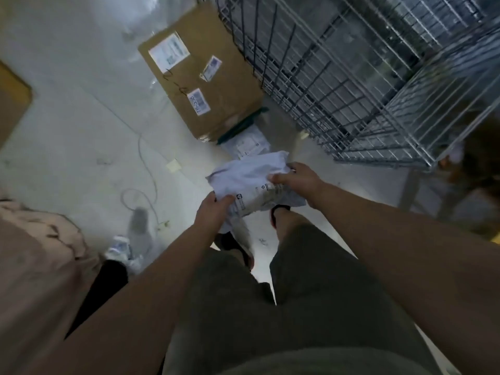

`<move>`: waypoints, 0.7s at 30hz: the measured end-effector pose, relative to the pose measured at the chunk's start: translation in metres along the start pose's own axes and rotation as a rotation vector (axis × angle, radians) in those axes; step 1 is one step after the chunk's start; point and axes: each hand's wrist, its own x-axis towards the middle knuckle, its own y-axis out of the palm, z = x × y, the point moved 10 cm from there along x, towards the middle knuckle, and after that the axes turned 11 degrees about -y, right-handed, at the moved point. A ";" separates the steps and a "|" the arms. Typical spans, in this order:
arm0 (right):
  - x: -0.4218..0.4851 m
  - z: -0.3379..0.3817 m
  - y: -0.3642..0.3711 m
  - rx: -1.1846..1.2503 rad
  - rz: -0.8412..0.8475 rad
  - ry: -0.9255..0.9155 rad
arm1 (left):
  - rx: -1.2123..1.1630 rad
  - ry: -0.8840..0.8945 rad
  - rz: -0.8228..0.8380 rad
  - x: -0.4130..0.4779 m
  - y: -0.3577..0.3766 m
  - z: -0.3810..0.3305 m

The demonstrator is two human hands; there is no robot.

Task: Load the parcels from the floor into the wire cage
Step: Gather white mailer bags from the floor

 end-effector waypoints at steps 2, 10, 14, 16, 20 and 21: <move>0.053 -0.011 0.000 -0.072 0.033 0.002 | -0.062 -0.038 0.007 0.047 0.021 -0.004; 0.275 -0.070 0.016 -0.209 0.164 0.036 | -0.351 -0.188 0.135 0.251 0.079 0.002; 0.351 -0.082 0.034 -0.358 0.189 -0.002 | -0.339 -0.169 0.126 0.337 0.083 -0.002; 0.383 -0.085 0.042 -0.402 0.176 -0.033 | -0.333 -0.120 0.090 0.368 0.080 -0.006; 0.415 -0.087 0.063 -0.522 0.228 -0.080 | -0.396 -0.069 0.097 0.403 0.077 -0.001; 0.415 -0.086 0.064 -0.586 0.216 -0.085 | -0.413 -0.066 0.096 0.408 0.074 0.000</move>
